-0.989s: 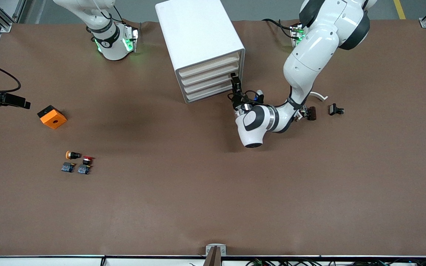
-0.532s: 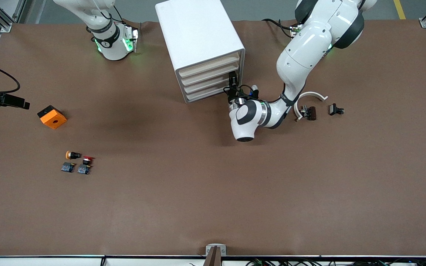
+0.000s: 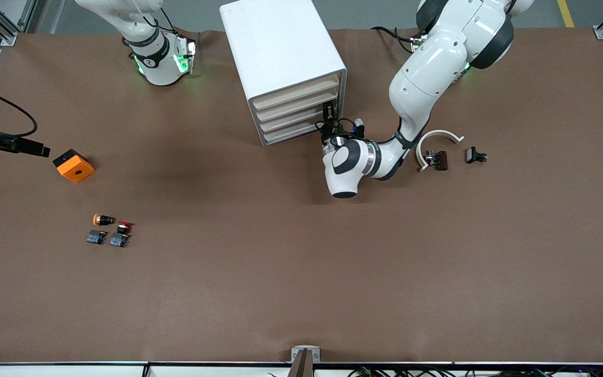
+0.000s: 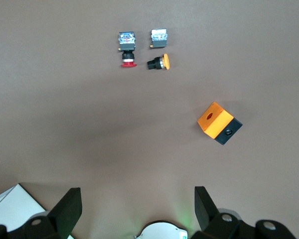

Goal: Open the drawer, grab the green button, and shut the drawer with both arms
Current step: 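Pull the drawer open with the left gripper while the right gripper approaches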

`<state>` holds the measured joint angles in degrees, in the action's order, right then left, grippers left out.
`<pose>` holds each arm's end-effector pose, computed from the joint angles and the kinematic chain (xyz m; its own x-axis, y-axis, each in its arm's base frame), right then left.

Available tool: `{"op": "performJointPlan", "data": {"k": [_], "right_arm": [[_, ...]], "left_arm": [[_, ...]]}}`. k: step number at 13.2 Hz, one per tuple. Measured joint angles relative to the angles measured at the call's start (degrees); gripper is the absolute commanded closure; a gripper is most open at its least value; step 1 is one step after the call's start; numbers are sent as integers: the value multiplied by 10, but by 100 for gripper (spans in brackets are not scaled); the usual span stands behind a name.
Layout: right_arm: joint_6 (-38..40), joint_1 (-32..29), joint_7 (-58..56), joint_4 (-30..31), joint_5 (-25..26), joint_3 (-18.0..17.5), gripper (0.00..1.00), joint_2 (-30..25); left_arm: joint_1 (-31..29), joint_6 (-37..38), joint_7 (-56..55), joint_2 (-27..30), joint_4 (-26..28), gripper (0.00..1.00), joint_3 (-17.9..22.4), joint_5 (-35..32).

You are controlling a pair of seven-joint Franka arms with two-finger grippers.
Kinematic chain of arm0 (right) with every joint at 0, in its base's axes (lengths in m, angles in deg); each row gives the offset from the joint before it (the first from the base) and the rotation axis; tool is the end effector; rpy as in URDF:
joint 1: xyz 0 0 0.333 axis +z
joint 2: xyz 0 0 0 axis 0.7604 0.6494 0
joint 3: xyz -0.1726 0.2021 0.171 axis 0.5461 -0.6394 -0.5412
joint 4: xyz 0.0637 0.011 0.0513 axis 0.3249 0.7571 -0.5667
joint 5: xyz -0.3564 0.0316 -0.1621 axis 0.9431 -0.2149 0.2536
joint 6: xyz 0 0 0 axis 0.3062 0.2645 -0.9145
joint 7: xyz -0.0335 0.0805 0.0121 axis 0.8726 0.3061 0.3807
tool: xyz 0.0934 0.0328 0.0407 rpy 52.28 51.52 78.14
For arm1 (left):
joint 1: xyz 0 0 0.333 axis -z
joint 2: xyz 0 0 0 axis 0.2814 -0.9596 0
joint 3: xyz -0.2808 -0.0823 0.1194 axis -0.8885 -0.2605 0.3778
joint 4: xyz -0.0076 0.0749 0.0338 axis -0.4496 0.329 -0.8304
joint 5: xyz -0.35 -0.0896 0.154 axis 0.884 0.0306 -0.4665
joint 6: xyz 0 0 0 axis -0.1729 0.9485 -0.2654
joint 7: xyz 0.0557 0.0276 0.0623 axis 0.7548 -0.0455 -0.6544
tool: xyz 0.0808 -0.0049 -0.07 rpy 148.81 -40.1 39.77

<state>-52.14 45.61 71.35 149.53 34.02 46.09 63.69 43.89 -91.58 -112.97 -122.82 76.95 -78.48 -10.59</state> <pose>0.5649 -0.0715 0.5484 0.9488 -0.2135 -0.2329 -0.2176 -0.9760 0.0087 0.3673 -0.4329 0.1013 -0.1356 0.9901 0.0350 0.0951 0.0482 -0.9943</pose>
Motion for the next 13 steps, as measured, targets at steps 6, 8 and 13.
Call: {"op": "performJointPlan", "data": {"k": [6,8,13], "right_arm": [[-3,80,142,-2,0,-4,0,0],[-6,97,184,-3,0,-5,0,-1],[-38,136,298,-3,-12,-5,0,-1]], "left_arm": [[-56,1,0,0,-18,93,5,-5],[-79,2,0,0,-34,92,17,-6],[-108,8,0,0,-60,92,40,7]]}}
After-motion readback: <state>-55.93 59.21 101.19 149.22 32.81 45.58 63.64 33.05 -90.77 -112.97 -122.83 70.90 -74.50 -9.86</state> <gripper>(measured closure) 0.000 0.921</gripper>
